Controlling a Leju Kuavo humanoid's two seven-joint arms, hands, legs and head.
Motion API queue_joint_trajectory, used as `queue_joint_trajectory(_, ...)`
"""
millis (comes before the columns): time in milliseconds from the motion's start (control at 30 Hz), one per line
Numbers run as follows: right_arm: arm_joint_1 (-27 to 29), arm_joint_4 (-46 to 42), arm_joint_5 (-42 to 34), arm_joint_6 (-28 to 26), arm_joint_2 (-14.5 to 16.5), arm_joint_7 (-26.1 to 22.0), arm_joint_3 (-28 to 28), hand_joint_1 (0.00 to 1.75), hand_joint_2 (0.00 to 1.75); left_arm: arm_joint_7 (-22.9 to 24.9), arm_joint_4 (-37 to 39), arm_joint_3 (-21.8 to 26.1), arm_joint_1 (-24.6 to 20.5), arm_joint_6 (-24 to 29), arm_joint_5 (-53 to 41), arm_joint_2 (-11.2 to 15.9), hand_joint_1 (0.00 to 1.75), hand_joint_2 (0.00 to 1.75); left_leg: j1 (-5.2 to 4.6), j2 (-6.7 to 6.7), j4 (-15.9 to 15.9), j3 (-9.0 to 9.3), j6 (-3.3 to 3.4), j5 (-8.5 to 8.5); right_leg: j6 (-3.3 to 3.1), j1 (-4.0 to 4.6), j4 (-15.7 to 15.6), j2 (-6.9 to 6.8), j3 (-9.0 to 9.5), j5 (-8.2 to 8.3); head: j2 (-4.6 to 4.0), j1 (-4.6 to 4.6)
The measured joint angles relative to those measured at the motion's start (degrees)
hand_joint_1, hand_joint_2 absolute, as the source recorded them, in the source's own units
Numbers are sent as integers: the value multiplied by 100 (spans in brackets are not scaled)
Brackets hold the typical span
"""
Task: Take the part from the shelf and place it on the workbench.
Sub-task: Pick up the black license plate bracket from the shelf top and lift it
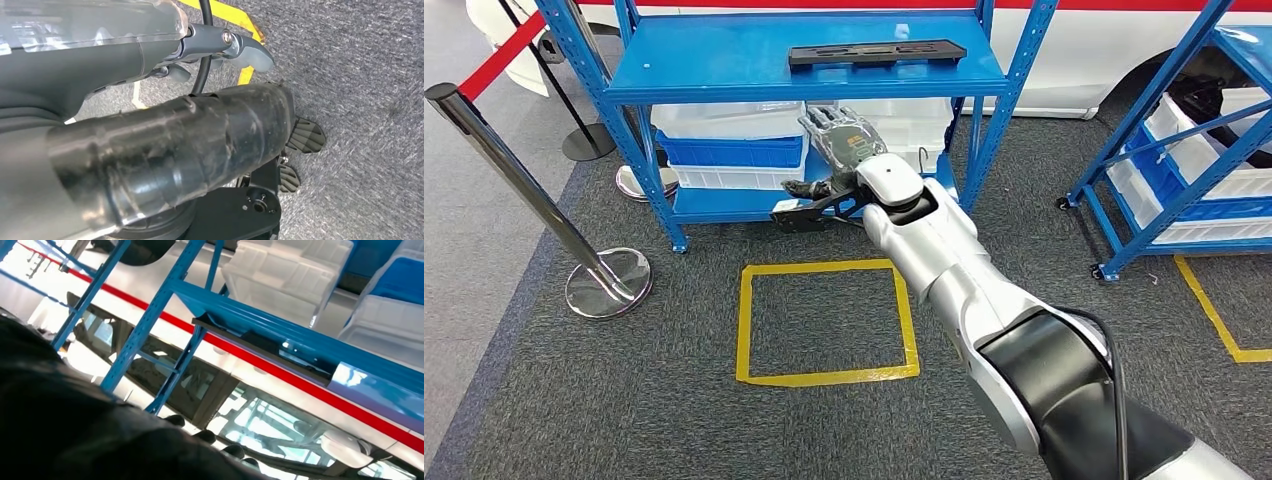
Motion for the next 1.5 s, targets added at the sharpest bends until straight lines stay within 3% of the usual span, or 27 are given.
queue_joint_trajectory(200,-4,23,-102,102,179,-18,-71,0,0,-70,0,39,-3,-89,86,33,0,0,0,5,0,-2,0,0,0,0,7,9,-2,0,0,0)
queue_joint_trajectory(333,-34,114,-36,275,505,103,-69,0,175,3,0,130,-19,-190,169,92,0,0,1,5,0,-2,0,0,-1,2,10,5,-9,-1,0,0)
queue_joint_trajectory(500,-85,203,73,290,714,199,-69,0,175,67,0,220,-11,-302,227,131,0,0,3,0,0,-4,-1,0,-1,4,15,-1,-8,-2,0,0)
queue_joint_trajectory(633,-95,260,93,291,774,198,-69,0,0,68,0,272,-12,-283,215,145,0,0,2,0,1,-4,-1,1,-1,2,15,-1,-6,-1,0,0)
queue_joint_trajectory(1333,-100,299,165,289,808,169,-66,0,0,91,0,280,-9,-131,146,204,0,0,2,-1,6,-6,-1,0,-1,2,15,-2,-5,-1,0,0)
queue_joint_trajectory(1467,-59,297,135,161,735,178,-66,0,175,37,0,276,-9,-74,-1,192,0,0,1,0,8,-5,-1,0,-1,2,13,-2,-9,-1,0,0)
queue_joint_trajectory(1500,-13,294,117,55,657,185,-67,0,175,8,0,268,-9,-47,-79,176,0,0,1,-3,9,-4,0,0,-1,2,11,-6,-7,-1,0,0)
